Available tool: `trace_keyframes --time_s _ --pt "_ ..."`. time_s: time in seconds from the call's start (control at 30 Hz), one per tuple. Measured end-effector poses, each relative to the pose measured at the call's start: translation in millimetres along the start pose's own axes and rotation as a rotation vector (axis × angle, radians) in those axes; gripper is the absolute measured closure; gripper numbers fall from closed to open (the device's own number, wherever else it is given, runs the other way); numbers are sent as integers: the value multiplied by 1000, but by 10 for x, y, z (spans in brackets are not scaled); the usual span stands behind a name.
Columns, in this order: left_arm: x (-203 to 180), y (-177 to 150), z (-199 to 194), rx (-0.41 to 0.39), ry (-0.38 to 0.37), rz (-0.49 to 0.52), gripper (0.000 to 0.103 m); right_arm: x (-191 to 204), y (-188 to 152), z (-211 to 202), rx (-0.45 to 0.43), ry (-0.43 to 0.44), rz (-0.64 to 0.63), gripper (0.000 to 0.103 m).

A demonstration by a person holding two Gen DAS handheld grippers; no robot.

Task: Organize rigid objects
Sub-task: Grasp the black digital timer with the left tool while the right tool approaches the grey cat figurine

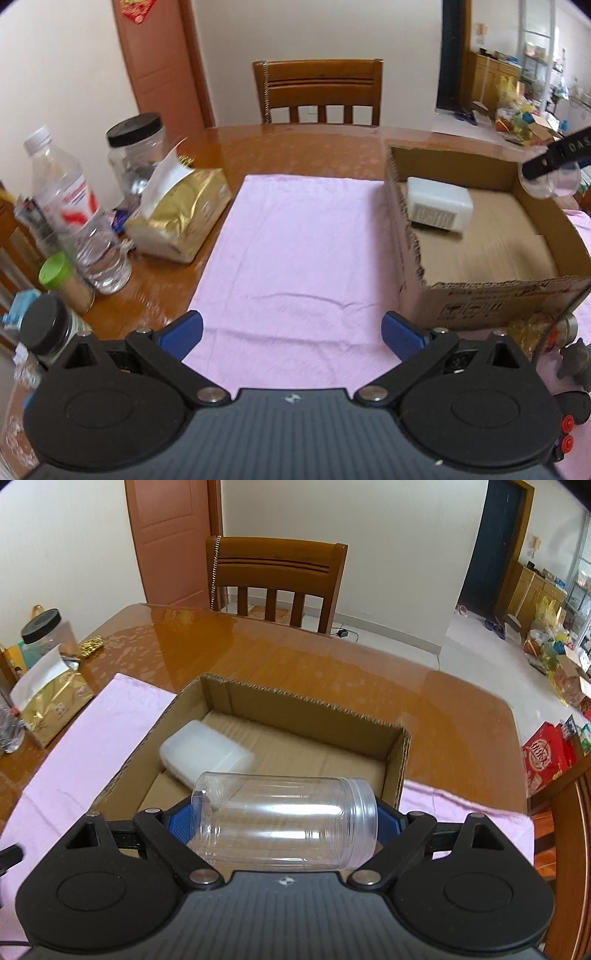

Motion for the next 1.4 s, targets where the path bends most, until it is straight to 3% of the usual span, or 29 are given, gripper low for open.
trace_keyframes --time_s 0.13,0.47,0.97,1.17,1.4 --pt "41 -55 6 13 12 -18 1 -17 123 88 -33 -44 -11 0" --pt "-45 -72 47 31 -22 -3 1 -18 -43 -96 -48 -62 5 0" --pt "-213 -122 39 39 -98 22 1 -50 -1048 -406 7 -174 143 0" --pt "-280 -190 60 62 -121 43 1 20 -1626 -260 96 -206 243 0" --pt "-387 -176 36 66 -151 77 1 97 -1916 -37 123 -246 304 0"
Point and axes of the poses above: each gripper's, at about its wrist camera, not at the fingertips, and z roughly the way its jaws point, x to its left, y to its top, the point moved 3 cm from there along z, roughly the way its jaws point, and after that the axes turned 1 degree about x, right-handed, at the moved point
